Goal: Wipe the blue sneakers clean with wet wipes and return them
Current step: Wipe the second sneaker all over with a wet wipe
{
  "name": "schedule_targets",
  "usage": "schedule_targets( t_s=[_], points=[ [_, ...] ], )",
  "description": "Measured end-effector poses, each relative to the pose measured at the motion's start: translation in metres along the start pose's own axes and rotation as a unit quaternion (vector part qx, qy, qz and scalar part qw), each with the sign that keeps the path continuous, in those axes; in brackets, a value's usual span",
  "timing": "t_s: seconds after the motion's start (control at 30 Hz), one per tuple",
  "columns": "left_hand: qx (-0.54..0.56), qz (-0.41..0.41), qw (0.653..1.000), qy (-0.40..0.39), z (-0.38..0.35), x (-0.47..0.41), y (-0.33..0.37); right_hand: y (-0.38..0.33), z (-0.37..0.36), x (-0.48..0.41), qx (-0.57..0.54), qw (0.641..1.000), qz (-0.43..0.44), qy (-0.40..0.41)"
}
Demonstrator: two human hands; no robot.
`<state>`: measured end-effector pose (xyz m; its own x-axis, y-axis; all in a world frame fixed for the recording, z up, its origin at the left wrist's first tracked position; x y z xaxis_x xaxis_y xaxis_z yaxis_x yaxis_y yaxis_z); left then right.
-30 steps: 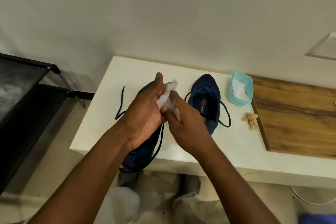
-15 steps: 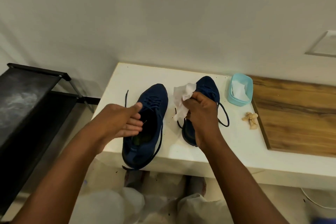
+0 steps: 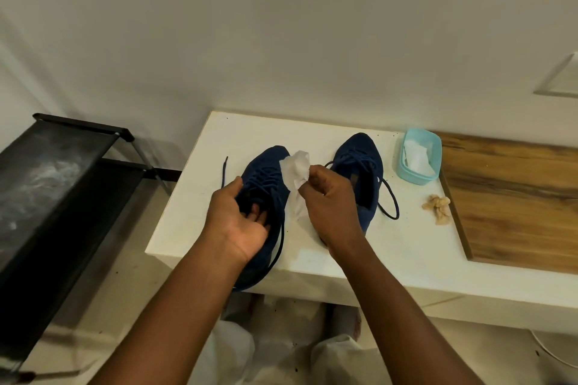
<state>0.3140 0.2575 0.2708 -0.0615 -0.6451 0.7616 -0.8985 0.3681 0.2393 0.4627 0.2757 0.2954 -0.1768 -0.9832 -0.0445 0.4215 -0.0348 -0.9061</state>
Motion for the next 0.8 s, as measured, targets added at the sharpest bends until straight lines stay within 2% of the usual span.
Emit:
schedule_targets(
  t_s=[0.13, 0.3, 0.37, 0.4, 0.43, 0.5, 0.6, 0.73, 0.8],
  points=[
    [0.006, -0.008, 0.999, -0.034, -0.007, -0.02, -0.004, 0.001, 0.005, -0.002, 0.0, 1.0, -0.006, 0.017],
    [-0.017, -0.064, 0.996, -0.062, -0.006, -0.023, 0.002, -0.007, 0.018, -0.004, -0.051, 0.996, -0.004, 0.07],
    [-0.058, -0.104, 0.989, -0.084, -0.006, -0.018, 0.002, -0.013, 0.026, -0.006, -0.06, 0.995, -0.003, 0.085],
    [-0.121, -0.148, 0.977, -0.091, -0.007, -0.016, 0.006, -0.017, 0.031, -0.009, -0.059, 0.994, 0.003, 0.095],
    [-0.211, -0.204, 0.952, -0.09, -0.008, -0.01, 0.011, -0.021, 0.036, -0.011, -0.056, 0.993, 0.008, 0.107],
    [-0.361, -0.322, 0.87, -0.098, -0.016, 0.002, 0.021, -0.031, 0.045, -0.019, -0.03, 0.989, 0.025, 0.139],
    [-0.449, -0.416, 0.774, -0.163, -0.021, 0.007, 0.021, -0.039, 0.045, -0.03, 0.032, 0.985, 0.05, 0.163],
    [-0.52, -0.469, 0.687, -0.195, -0.013, -0.007, 0.007, -0.037, 0.021, -0.041, 0.148, 0.977, 0.087, 0.122],
    [-0.545, -0.472, 0.665, -0.194, -0.006, -0.016, 0.001, -0.033, -0.001, -0.04, 0.223, 0.966, 0.113, 0.058]
  ],
)
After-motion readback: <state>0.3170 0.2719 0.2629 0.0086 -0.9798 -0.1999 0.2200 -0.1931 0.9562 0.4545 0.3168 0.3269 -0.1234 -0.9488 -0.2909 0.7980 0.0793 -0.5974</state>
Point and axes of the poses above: each hand's wrist, its own x-axis away from the middle knuckle, its own z-axis out of the back of the hand, y = z × x, the point moved 6 cm from there along -x, towards the middle knuckle, and after that the axes turned 10 degrees about x, right-handed, at the moved point
